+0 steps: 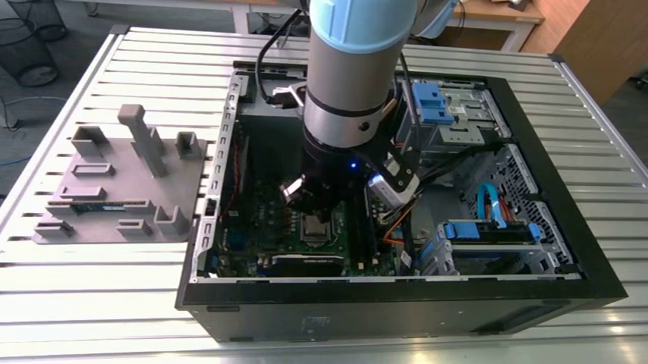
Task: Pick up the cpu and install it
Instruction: 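Install the first cpu locking lever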
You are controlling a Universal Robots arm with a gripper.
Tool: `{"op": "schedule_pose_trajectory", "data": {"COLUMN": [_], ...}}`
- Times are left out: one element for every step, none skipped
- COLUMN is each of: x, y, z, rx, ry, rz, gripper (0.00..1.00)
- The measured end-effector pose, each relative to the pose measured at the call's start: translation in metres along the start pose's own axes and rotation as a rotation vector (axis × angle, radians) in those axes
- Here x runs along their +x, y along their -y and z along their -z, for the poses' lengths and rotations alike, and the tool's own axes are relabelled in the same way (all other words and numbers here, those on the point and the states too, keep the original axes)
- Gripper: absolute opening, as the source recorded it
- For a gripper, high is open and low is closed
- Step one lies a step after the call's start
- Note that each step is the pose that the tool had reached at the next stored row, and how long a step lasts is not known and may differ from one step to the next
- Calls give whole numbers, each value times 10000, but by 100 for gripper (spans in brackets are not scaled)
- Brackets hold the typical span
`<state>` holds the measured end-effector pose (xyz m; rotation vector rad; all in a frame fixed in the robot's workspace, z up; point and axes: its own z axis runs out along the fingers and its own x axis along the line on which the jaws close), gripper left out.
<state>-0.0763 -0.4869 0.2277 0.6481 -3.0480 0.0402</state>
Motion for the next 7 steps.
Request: {"op": "schedule_pose_trajectory", "data": {"x": [0,0,0,0,0,0,0], "y": [0,0,0,0,0,0,0], "z": [0,0,0,1,1,1,1], "rx": [0,1,0,3,4,4,4], "ry": [1,1,1,4,7,7,7], "rz": [0,0,0,0,0,0,0], "gripper": [11,11,11,11,11,11,11]}}
